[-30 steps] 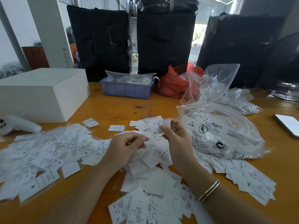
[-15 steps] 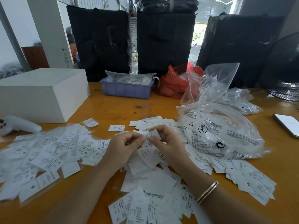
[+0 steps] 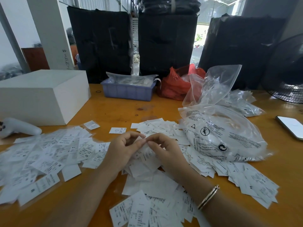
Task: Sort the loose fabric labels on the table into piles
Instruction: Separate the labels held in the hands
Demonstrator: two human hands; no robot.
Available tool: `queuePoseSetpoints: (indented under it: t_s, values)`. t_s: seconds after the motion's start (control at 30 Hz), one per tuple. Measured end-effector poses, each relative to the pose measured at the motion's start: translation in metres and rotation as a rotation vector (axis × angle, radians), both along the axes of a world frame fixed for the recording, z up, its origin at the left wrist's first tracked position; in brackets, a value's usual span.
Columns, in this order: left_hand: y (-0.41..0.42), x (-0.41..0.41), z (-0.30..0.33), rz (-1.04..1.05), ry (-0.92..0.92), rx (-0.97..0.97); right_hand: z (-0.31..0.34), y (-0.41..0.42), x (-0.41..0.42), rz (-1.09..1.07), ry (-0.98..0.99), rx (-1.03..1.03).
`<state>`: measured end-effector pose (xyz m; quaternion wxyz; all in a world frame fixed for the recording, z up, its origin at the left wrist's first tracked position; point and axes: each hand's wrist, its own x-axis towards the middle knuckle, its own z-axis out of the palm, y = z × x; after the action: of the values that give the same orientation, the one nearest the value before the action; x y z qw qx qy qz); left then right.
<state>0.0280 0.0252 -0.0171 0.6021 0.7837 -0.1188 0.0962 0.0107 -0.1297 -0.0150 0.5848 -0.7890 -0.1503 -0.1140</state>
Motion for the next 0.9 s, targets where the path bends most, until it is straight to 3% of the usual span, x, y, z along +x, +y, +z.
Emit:
queuePoseSetpoints:
  t_s: [0.13, 0.27, 0.37, 0.43, 0.5, 0.57, 0.63, 0.77, 0.9]
  values:
    - [0.002, 0.001, 0.001, 0.000, 0.009, -0.009, 0.003, -0.002, -0.002, 0.078, 0.138, 0.050]
    - [0.004, 0.003, 0.001, 0.050, 0.004, -0.035, 0.012, -0.010, 0.000, 0.077, 0.117, -0.016]
    - [0.011, 0.007, 0.002, 0.168, -0.005, -0.054, 0.028, -0.027, 0.005, -0.102, 0.028, -0.007]
    - [0.018, 0.011, 0.002, 0.283, -0.068, 0.071, 0.042, -0.049, 0.011, -0.305, -0.052, 0.196]
    - [0.023, 0.012, 0.001, 0.375, -0.158, 0.231, 0.053, -0.077, 0.021, -0.508, -0.143, 0.228]
    - [0.028, 0.015, -0.001, 0.428, -0.211, 0.316, 0.056, -0.108, 0.035, -0.688, -0.156, 0.029]
    - [0.032, 0.017, -0.003, 0.456, -0.221, 0.366, 0.053, -0.138, 0.046, -0.797, -0.028, -0.253]
    - [0.035, 0.018, -0.006, 0.492, -0.174, 0.523, 0.037, -0.171, 0.058, -0.725, 0.335, -0.845]
    - [0.036, 0.020, -0.009, 0.570, -0.146, 0.807, 0.029, -0.165, 0.054, -0.719, 0.379, -0.863]
